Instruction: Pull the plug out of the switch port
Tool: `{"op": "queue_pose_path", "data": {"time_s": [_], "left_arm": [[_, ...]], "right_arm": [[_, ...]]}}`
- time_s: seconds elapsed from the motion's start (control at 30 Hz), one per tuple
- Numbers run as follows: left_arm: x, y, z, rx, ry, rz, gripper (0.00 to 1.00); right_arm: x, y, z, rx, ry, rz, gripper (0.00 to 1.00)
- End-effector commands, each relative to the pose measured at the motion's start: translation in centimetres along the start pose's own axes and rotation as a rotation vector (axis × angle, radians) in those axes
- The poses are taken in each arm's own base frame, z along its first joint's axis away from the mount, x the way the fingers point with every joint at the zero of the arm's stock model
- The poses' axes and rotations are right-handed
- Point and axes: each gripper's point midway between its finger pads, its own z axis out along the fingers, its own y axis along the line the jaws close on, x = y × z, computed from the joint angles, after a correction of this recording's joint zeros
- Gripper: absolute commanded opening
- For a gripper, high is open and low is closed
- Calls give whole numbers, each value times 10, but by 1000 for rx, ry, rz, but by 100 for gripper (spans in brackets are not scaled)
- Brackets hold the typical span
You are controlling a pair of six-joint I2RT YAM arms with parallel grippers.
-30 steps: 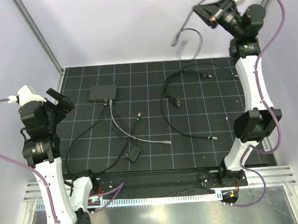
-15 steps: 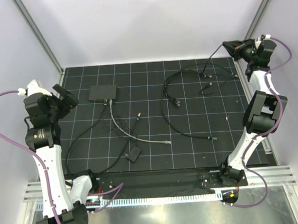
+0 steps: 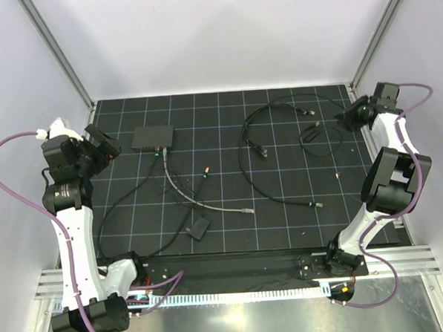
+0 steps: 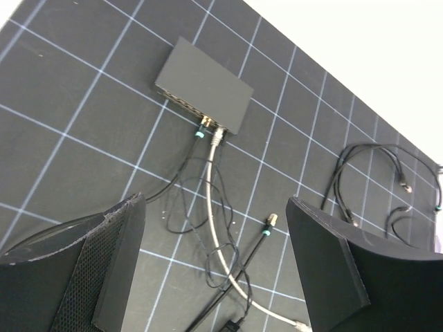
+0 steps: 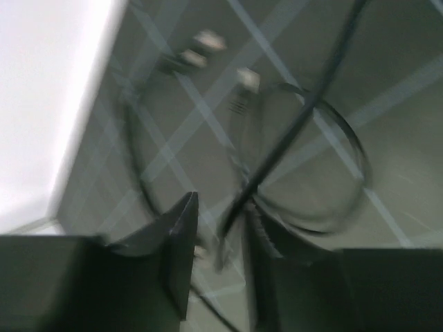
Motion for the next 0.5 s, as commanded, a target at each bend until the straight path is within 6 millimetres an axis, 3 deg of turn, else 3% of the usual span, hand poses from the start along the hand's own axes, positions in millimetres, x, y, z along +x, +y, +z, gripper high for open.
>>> {"op": "queue_pose_path", "data": {"time_s": [0.0,0.07,0.13,0.17,0.23,0.27,0.33,0.37,0.43,0.47], "left_arm": [[-7,-14,3,72,-22,-14,86],[-5,-13,4,70,-16,-15,86],[-4,-12,5,65,-14,-11,86],[-5,-12,5,65,-14,-5,86],[-4,-12,6,68,-7,0,86],[-5,-14,6,76,-5,10,86],[-2,-18,9,103,22,17,85],[-1,-19,11,110,32,19,85],[4,-21,18,126,74,15,83],[6,-23,20,135,87,11,82]], "right_arm": [[23,-41,-4,150,39,-73,41],[23,-34,-9,192,7,-151,58],[25,-30,-19,251,1,-232,67],[23,-11,-25,242,-26,-277,71],[17,-8,-36,309,-58,-325,75],[13,11,-44,293,-83,-370,75],[11,21,-54,339,-118,-427,75],[5,37,-61,330,-149,-464,76],[24,63,-62,303,-144,-531,76],[42,93,-60,230,-140,-578,76]]}}
